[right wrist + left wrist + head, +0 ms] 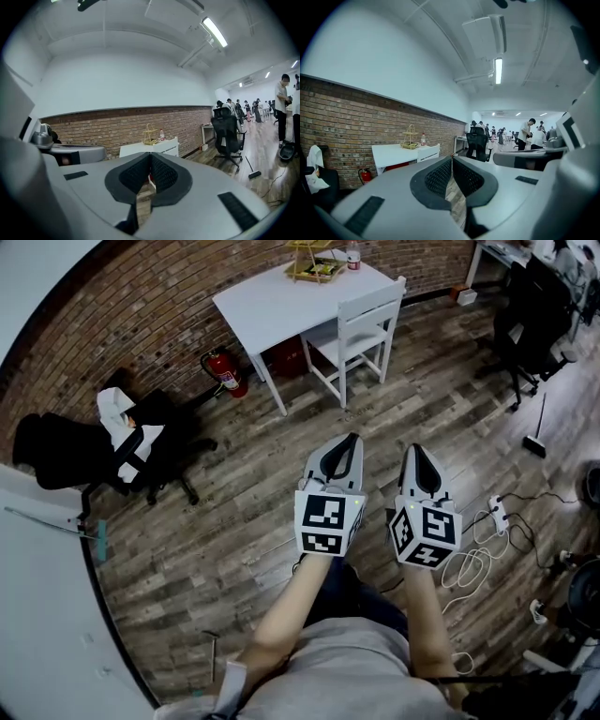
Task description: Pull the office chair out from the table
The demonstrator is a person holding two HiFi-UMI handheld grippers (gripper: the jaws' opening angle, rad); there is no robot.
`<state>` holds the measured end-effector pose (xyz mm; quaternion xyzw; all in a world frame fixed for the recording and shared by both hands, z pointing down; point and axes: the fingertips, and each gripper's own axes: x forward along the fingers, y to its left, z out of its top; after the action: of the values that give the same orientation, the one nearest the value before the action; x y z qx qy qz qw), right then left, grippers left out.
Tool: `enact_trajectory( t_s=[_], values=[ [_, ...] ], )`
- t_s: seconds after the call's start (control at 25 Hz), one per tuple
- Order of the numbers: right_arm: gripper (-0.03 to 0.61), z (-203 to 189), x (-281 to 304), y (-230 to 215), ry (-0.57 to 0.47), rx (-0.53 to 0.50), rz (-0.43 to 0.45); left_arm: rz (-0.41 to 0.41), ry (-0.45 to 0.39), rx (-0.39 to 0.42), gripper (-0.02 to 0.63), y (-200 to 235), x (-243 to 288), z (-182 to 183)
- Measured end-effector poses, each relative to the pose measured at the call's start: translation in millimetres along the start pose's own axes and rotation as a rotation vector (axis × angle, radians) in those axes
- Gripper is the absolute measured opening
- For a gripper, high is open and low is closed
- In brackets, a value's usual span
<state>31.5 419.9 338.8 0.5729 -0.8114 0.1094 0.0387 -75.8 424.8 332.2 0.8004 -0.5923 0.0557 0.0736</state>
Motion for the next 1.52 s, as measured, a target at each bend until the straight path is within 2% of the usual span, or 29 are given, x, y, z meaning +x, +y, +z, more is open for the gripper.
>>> enact_trajectory(
  t_s=[0.36,0.6,1.08,1.52],
  values=[
    [0.015,3,48,-9,0.001,0.015,-0.015,0.002,0.016,-0.005,0.020,30,44,-3],
    [0.015,17,114,-19,0.004,0.022,-0.036,-0.013,0.017,-0.005,0.020,62,100,8],
    [0.015,47,254,-13,0.019,0.014,-0.047,-0.051,0.020,-0.012,0.020,143,218,36],
    [0.015,49,317,-34,0.065,0.000,-0.063,-0.063,0.044,-0.041,0.020,169,285,35]
  ],
)
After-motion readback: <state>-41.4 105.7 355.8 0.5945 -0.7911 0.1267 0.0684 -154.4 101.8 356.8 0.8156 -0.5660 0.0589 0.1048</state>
